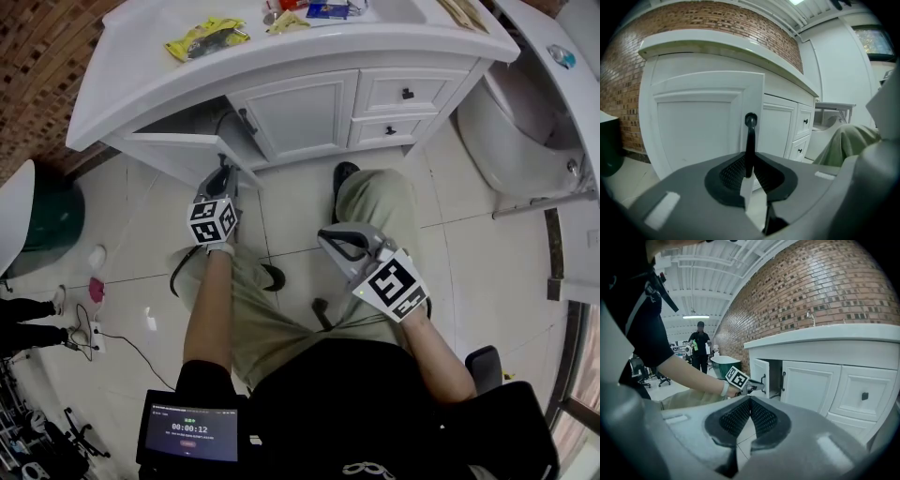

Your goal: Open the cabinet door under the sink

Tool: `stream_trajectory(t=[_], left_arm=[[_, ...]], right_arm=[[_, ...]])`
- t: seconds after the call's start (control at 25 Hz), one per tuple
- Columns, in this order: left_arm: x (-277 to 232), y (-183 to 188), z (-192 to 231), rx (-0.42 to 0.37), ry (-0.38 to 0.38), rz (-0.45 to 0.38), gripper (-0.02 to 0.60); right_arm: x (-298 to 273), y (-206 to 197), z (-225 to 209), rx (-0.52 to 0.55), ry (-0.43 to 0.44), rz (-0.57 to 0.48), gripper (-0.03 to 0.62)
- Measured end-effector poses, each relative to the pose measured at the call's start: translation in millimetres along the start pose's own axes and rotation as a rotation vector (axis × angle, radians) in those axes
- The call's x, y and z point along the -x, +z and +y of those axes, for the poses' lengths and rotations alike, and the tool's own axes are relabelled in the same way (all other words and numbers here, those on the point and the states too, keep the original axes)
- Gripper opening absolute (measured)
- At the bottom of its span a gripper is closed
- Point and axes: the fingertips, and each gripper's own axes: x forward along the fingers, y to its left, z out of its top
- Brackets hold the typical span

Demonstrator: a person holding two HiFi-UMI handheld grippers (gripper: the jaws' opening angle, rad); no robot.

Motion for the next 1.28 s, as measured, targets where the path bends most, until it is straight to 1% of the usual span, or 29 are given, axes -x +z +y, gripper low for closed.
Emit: stream_trajectory(t=[0.72, 1.28], left_arm=[[45.6, -20.2, 4.7, 0.005, -0.001, -0.012, 0.066], [84.5, -35.1, 18.4, 0.024, 0.012, -0.024, 0.066]], right_arm=[[-24.8, 8.8, 36.9, 0.030, 0.073, 0.001, -0.009], [-47.1, 16.0, 70.0, 0.058, 0.139, 0.010, -0.009]])
